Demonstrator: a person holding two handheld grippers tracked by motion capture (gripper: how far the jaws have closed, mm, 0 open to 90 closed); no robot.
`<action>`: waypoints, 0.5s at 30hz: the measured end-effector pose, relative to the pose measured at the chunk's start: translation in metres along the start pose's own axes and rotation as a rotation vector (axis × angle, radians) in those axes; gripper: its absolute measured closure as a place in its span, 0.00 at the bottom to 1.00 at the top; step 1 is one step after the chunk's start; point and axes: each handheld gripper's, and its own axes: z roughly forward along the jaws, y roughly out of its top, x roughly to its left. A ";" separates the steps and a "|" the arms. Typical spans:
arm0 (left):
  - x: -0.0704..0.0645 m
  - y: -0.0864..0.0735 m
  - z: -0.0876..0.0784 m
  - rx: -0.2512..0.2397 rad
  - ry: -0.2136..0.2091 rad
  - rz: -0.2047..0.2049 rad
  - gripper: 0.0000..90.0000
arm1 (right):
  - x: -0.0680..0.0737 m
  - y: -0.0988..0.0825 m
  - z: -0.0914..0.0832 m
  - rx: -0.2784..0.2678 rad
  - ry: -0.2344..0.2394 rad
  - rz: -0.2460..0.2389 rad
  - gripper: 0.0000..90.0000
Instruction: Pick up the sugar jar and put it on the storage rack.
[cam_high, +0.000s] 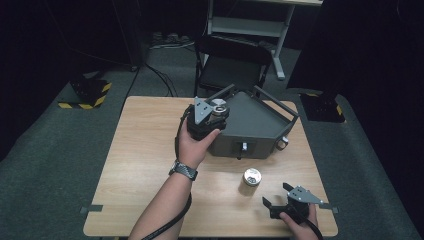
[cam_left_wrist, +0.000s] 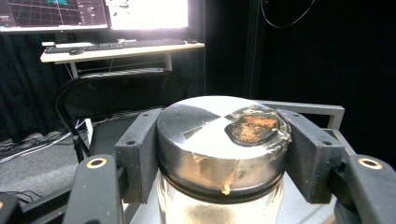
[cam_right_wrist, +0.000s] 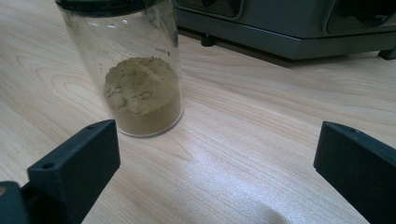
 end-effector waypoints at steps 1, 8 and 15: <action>0.000 0.000 0.002 0.001 0.001 0.001 0.39 | 0.000 0.000 0.000 0.000 0.001 0.000 0.00; 0.001 -0.001 0.021 0.005 0.009 -0.014 0.39 | -0.003 0.000 0.000 -0.002 0.013 0.003 0.00; 0.002 -0.004 0.033 0.016 0.012 -0.016 0.39 | -0.004 -0.001 0.000 -0.004 0.015 0.008 0.00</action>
